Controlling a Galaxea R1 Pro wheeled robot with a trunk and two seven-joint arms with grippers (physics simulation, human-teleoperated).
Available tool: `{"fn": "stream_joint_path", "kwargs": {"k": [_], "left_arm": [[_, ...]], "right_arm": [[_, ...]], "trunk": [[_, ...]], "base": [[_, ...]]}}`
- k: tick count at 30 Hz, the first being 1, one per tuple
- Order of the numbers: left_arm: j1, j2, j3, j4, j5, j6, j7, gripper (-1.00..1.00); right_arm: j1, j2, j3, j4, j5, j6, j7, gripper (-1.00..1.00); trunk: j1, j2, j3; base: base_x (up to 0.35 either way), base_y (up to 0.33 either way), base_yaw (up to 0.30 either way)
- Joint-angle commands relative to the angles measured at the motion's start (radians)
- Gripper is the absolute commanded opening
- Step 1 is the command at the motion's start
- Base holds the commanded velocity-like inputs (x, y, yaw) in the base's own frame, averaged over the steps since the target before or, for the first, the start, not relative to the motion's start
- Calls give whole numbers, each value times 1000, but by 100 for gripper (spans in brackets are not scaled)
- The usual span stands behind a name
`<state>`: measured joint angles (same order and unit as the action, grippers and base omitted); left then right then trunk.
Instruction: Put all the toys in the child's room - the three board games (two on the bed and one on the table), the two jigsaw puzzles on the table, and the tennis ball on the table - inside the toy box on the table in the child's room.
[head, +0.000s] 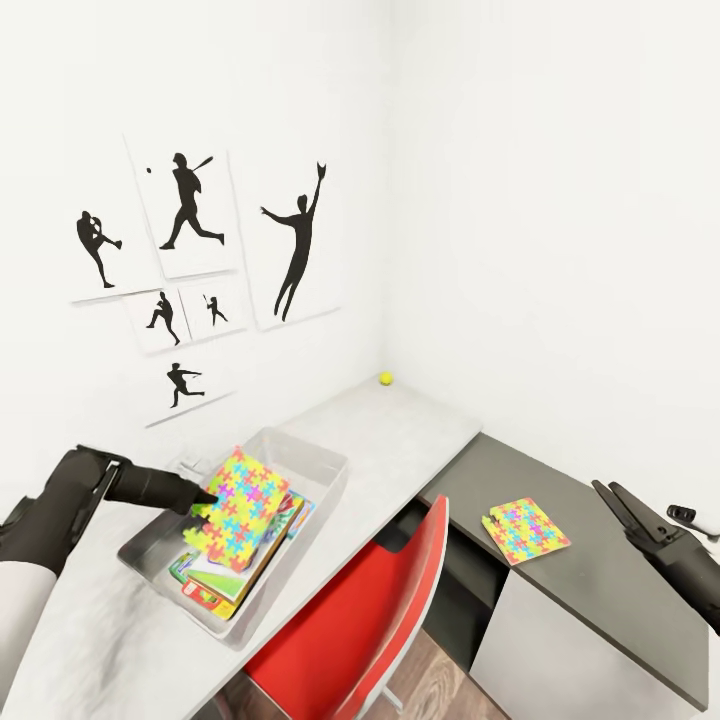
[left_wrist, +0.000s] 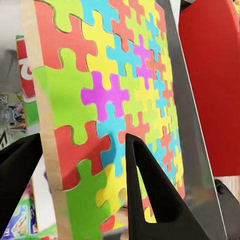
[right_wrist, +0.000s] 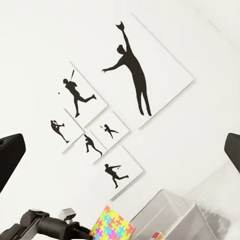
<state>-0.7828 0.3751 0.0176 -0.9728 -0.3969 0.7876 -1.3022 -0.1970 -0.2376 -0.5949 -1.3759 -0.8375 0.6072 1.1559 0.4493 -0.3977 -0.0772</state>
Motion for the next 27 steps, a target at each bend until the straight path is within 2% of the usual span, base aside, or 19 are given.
{"fn": "stream_joint_path", "kwargs": {"k": [1, 5, 6, 17, 21, 25, 27], "left_arm": [[-1, -1, 2, 2, -19, 8, -10, -100], [-1, -1, 3, 6, -32, 7, -8, -100], [-1, -1, 4, 7, -33, 7, -8, 100], [-1, 4, 12, 9, -34, 7, 9, 100], [-1, 9, 33, 10, -32, 7, 9, 100], [-1, 13, 96, 3, -24, 3, -10, 100], [0, 22, 158, -5, -18, 3, -58, 100]], "right_arm": [[-1, 0, 0, 0, -5, 8, 1, 100], [-1, 0, 0, 0, -5, 8, 1, 100], [-1, 0, -1, 0, -5, 8, 1, 100], [-1, 0, -3, 2, -5, 9, 2, 100], [-1, 0, -4, 2, -5, 9, 2, 100], [-1, 0, -5, 3, -5, 9, 4, 100], [-1, -1, -5, 3, -5, 9, 5, 100]], "trunk": [[1, -2, -2], [1, -2, -2], [1, -2, -2], [1, -2, -2], [1, -2, -2], [1, -2, -2], [1, -2, -2]], "base": [[0, 0, 0], [0, 0, 0], [0, 0, 0], [0, 0, 0], [0, 0, 0], [0, 0, 0], [0, 0, 0]]}}
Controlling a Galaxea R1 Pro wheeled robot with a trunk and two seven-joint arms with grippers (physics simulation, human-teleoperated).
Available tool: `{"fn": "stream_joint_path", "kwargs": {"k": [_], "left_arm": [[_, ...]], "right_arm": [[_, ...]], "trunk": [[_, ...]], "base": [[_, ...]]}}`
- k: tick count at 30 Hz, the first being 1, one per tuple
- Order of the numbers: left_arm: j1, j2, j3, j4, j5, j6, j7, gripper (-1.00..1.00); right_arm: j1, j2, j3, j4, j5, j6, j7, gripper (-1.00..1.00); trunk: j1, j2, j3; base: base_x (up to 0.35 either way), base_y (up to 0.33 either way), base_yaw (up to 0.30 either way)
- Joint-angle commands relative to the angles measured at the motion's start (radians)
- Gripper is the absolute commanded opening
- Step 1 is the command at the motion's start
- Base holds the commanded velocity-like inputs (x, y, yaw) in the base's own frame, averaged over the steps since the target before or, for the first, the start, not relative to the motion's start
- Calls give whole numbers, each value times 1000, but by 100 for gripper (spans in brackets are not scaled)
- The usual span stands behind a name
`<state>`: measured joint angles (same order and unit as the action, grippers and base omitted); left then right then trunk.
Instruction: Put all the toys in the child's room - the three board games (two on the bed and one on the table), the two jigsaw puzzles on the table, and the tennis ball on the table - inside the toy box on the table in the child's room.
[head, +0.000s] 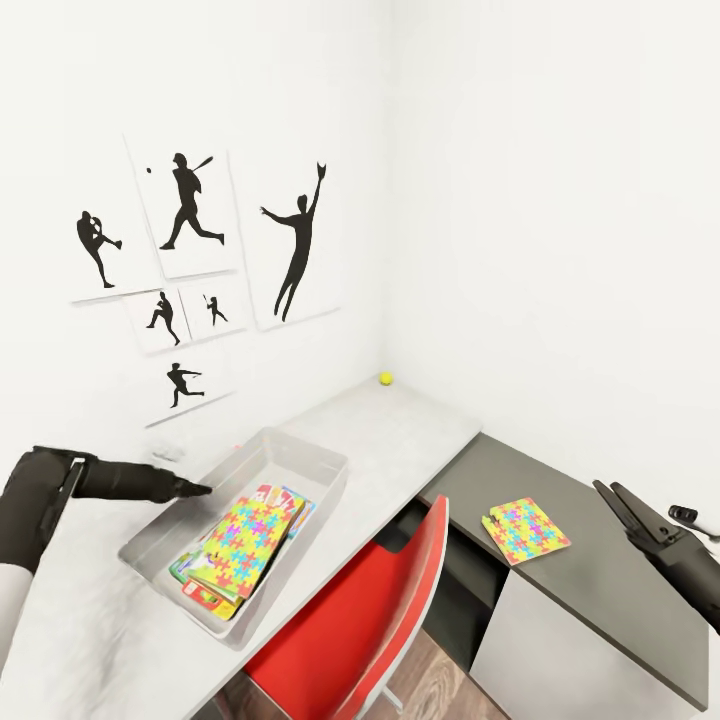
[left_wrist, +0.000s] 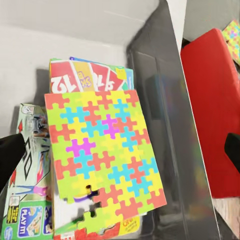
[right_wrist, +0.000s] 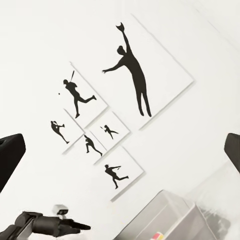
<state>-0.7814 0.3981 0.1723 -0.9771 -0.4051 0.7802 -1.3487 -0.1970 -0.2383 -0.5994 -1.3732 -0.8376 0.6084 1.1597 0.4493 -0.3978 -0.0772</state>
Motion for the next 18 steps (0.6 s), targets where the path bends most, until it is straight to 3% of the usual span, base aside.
{"fn": "stream_joint_path", "kwargs": {"k": [1, 4, 5, 6, 7, 9, 10, 13, 15, 18], "left_arm": [[0, 4, 37, -6, -8, 10, -59, 100], [10, 27, 112, -13, -7, 5, -202, 100], [14, 44, 140, -15, -4, -1, -222, 100], [43, 69, 197, -10, 24, -10, -222, 100], [72, 75, 224, -9, 53, -12, -222, 100], [149, 82, 273, -12, 149, -15, -222, 100], [209, 86, 299, -14, 246, -15, -222, 100], [280, 95, 320, -23, 414, -8, -222, 100], [293, 97, 324, -28, 449, 4, -222, 100], [299, 97, 325, -35, 467, 29, -222, 100]], "right_arm": [[-1, 0, 0, 0, -5, 8, 2, 100], [-1, -1, 0, -1, -5, 8, 3, 100], [-1, -1, 0, 0, -6, 8, 3, 100], [-1, -1, 0, 0, -6, 8, 4, 100], [-1, 0, 0, 0, -6, 8, 4, 100], [-1, 0, 0, 0, -6, 8, 4, 100], [-1, 0, 2, 0, -6, 8, 3, 100], [-1, 0, 7, 3, -5, 8, 2, 100], [-1, 1, 8, 4, -5, 8, 2, 100], [-1, 1, 9, 5, -6, 8, 3, 100]], "trunk": [[1, -2, -2], [1, -2, -2], [1, -2, -2], [1, -2, -2], [1, -2, -2], [1, -2, 0], [1, -2, 1], [1, -2, 5], [1, -2, 8], [1, -2, 12]], "base": [[0, 0, 0], [0, 0, 0], [0, 0, 0], [0, 0, -10], [0, 0, -52], [0, 0, -109], [0, 0, -149], [-53, 0, -166], [-183, -3, -178], [-263, -65, -183]]}}
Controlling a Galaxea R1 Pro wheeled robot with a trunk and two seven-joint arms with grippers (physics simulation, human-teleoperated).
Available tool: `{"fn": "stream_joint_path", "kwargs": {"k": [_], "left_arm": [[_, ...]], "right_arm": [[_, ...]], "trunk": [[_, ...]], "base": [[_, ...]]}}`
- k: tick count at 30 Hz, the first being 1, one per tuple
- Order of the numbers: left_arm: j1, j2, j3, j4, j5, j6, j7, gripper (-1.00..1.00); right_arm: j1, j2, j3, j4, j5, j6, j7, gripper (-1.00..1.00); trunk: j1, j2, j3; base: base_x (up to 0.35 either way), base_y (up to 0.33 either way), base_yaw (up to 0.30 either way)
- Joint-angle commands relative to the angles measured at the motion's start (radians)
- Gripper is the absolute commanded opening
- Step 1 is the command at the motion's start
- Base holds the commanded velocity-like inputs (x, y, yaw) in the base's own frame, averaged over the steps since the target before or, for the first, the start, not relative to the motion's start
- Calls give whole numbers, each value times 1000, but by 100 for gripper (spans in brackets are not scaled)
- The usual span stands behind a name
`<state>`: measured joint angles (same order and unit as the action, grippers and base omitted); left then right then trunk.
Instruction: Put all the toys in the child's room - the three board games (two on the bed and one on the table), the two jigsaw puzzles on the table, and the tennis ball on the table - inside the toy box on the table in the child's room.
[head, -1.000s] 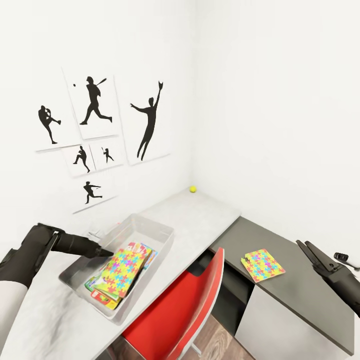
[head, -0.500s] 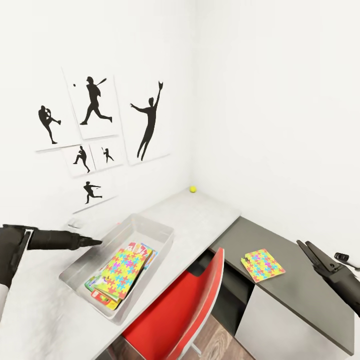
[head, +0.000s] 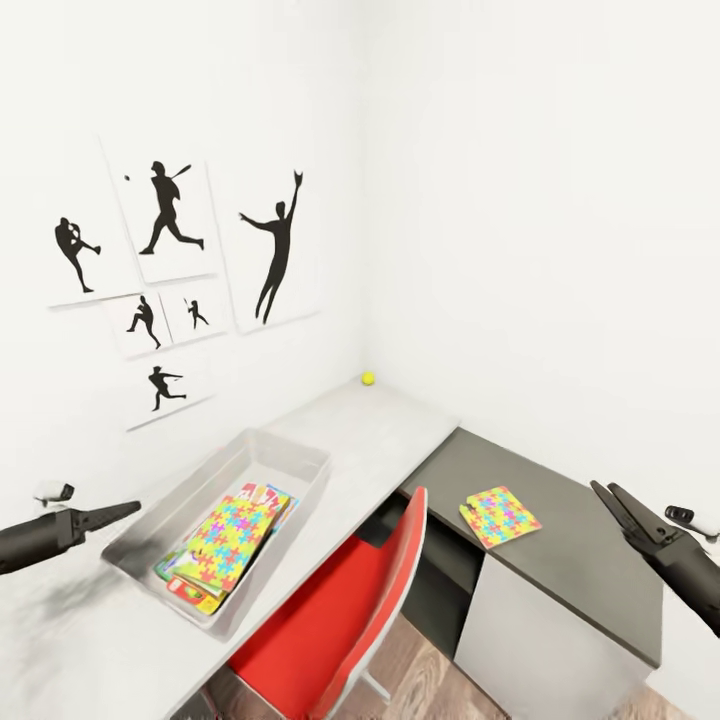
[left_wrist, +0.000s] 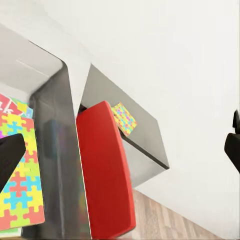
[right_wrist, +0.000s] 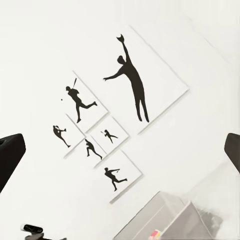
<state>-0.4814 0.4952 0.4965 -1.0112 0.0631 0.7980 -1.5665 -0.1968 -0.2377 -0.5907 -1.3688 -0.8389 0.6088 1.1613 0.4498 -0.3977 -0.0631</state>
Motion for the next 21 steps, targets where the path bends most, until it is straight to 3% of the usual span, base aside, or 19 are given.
{"fn": "stream_joint_path", "kwargs": {"k": [1, 8, 21], "left_arm": [[0, 0, 0, -4, 2, 16, -4, 100], [2, 1, 3, -17, 7, 26, -4, 100], [3, 0, 4, -18, 7, 26, -4, 100]], "right_arm": [[-1, 0, 0, 1, -5, 8, 1, 100], [-1, 0, 2, 3, -5, 8, -3, 100], [-1, 1, 2, 5, -6, 8, -3, 100]], "trunk": [[0, -2, -1], [0, -2, 9], [0, -2, 26]], "base": [[-269, -136, -185], [-151, -231, -186], [29, -250, -186]]}}
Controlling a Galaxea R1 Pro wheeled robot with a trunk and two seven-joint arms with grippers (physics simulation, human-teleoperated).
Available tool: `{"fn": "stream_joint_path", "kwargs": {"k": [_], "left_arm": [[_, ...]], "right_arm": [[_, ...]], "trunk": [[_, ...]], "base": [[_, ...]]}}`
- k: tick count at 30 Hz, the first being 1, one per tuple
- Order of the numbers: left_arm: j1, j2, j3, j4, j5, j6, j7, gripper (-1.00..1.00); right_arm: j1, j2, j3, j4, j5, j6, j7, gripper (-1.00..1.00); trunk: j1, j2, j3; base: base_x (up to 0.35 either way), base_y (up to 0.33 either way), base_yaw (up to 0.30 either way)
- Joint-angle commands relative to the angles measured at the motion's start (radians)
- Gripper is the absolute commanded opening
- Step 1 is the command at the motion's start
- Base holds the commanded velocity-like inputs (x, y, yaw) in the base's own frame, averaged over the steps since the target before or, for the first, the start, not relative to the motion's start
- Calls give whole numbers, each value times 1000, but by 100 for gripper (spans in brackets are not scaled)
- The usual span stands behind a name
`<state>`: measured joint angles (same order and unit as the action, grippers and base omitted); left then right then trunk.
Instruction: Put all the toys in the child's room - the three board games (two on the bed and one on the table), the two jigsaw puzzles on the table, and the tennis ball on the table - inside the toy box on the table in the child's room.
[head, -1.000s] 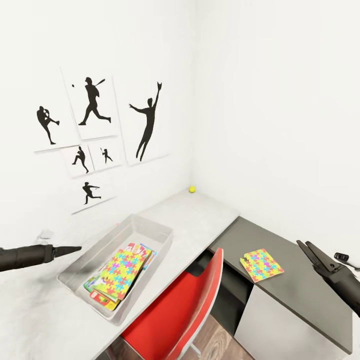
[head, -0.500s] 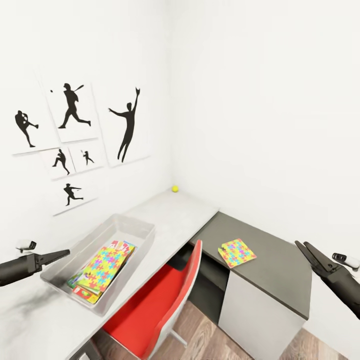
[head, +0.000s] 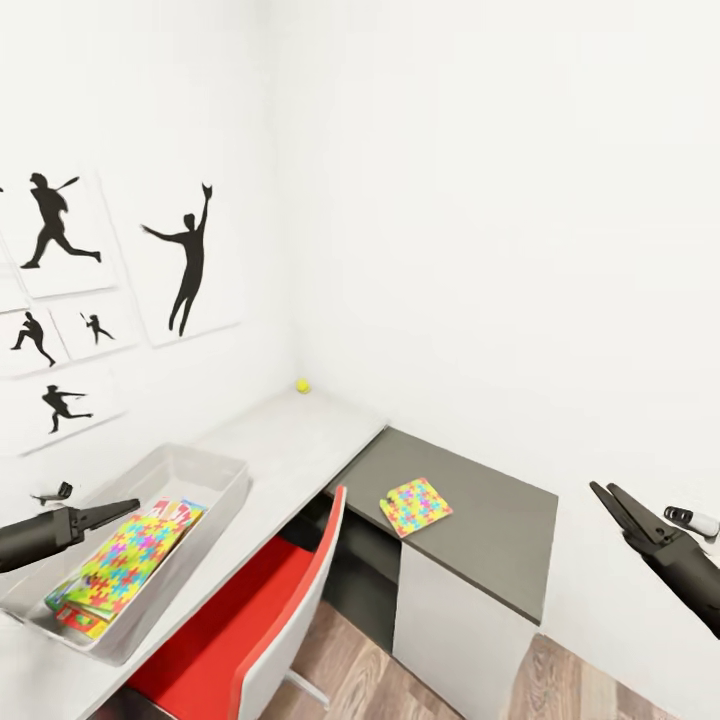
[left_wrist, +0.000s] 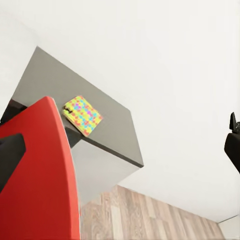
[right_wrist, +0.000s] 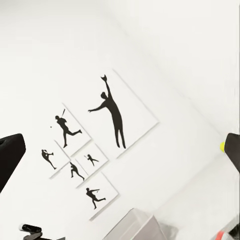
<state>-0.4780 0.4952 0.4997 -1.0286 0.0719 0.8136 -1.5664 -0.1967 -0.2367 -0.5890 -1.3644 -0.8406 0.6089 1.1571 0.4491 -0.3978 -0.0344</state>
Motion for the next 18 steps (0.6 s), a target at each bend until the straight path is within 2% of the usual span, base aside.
{"fn": "stream_joint_path", "kwargs": {"k": [1, 9, 18], "left_arm": [[-1, 0, 0, -1, -1, 11, -4, 100], [-1, 0, 0, -1, -1, 10, -4, 100], [-1, -1, -1, -1, -1, 10, -4, 100]], "right_arm": [[-1, 0, 0, 1, -5, 8, 1, 100], [-1, 0, 0, 2, -4, 7, -1, 100], [-1, 1, 0, 6, -2, 5, -7, 100]], "trunk": [[1, -2, -1], [1, -2, 10], [1, -2, 22]], "base": [[89, -265, -186], [55, -244, -186], [4, -39, -186]]}}
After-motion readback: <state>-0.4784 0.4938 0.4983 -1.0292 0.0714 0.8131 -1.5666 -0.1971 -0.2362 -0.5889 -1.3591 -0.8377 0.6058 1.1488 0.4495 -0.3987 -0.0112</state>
